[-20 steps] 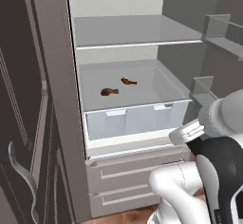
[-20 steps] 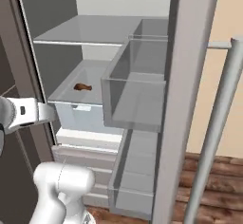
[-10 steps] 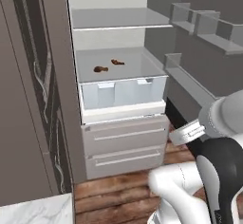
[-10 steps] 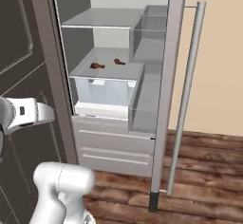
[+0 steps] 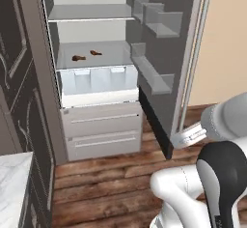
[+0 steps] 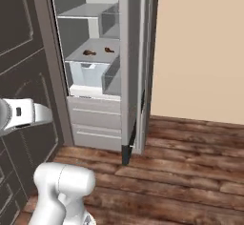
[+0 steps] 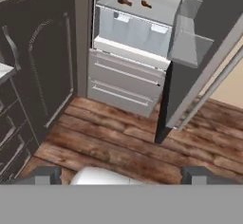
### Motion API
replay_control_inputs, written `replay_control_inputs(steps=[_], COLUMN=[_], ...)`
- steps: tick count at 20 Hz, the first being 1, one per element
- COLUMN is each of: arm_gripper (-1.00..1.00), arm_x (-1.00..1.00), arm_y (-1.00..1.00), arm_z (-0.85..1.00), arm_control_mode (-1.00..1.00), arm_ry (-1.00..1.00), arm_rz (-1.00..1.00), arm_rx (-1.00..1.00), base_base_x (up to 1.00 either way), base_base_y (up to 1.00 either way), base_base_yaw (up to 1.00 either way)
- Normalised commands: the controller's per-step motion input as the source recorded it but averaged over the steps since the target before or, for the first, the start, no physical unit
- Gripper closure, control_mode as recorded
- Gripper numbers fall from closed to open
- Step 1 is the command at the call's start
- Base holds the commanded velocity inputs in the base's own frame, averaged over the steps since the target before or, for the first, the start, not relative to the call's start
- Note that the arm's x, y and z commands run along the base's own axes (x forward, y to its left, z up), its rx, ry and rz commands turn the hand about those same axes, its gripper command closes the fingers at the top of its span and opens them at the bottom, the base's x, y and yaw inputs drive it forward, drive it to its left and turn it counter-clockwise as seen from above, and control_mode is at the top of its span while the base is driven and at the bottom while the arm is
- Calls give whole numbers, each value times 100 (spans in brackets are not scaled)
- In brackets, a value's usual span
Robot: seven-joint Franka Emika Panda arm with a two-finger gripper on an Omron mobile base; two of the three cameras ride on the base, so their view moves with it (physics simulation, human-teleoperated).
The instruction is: Place the chicken drumstick on the counter behind the older chicken drumstick on the same shelf of the fridge to maintain FIFO order. Close the fridge door when finished.
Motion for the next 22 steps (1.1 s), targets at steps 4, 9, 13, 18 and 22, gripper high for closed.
replay_control_inputs(steps=[4, 9, 13, 18, 22], arm_gripper=[-100, -100, -100, -100, -100], arm_x=[0, 0, 0, 0, 0], arm_y=[0, 0, 0, 0, 0], arm_z=[0, 0, 0, 0, 0], arm_control_mode=[100, 100, 100, 100, 100], arm_ry=[0, 0, 0, 0, 0], arm_rz=[0, 0, 0, 0, 0], arm_rx=[0, 0, 0, 0, 0], base_base_x=[-11, 0, 4, 29, 69], base_base_y=[-100, -100, -100, -100, -100], base_base_yaw=[21, 25, 30, 35, 41])
